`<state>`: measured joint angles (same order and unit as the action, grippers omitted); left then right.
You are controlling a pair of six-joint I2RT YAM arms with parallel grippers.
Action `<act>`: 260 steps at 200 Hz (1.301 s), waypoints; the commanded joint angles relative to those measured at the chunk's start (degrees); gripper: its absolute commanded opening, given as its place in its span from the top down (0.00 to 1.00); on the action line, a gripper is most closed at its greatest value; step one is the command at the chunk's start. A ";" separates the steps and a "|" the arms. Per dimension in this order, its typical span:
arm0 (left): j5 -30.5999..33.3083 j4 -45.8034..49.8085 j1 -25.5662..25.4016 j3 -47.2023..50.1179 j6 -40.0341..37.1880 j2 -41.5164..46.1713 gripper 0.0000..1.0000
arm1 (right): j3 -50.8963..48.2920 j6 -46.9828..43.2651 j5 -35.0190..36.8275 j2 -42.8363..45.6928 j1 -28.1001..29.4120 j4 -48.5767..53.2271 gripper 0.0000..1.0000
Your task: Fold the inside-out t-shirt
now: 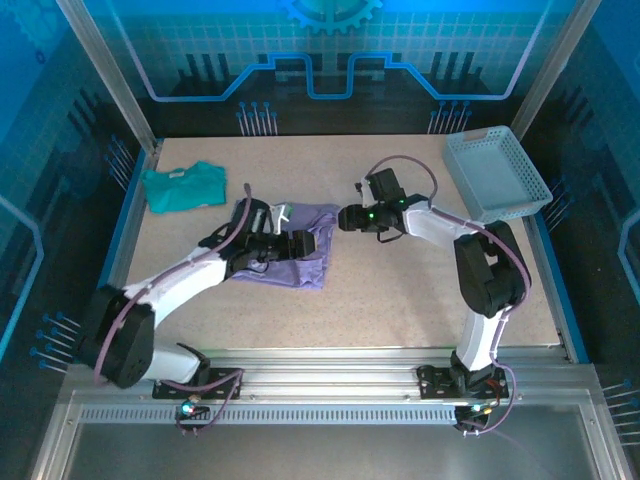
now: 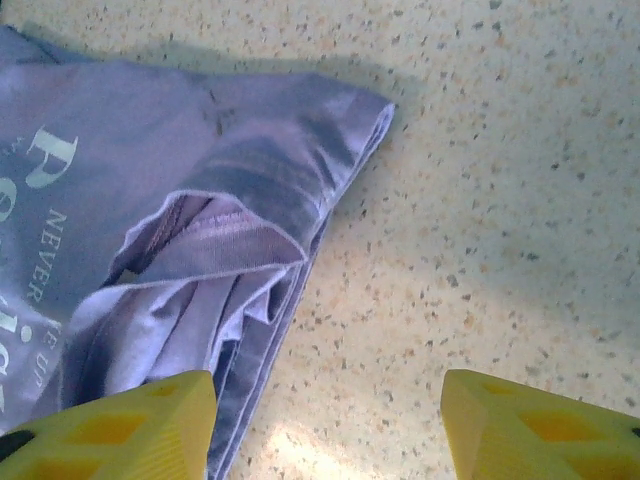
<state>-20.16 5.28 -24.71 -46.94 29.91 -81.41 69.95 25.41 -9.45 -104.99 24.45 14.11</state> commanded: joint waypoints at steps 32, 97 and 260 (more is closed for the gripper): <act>-2.60 0.16 -5.73 -3.38 -2.13 -9.10 0.29 | -5.22 -1.59 1.88 6.29 -1.39 2.66 0.38; -13.22 -5.40 -9.73 -2.10 -8.18 -6.42 0.29 | -10.90 -1.51 1.55 10.03 -2.91 2.87 0.38; 3.46 -4.40 17.71 3.24 4.64 0.70 0.26 | -2.15 1.13 4.56 2.46 14.97 -2.84 0.51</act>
<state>-22.41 1.17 -12.10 -44.18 29.10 -78.67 65.32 28.88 -10.07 -103.83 35.55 9.26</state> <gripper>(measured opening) 0.741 0.492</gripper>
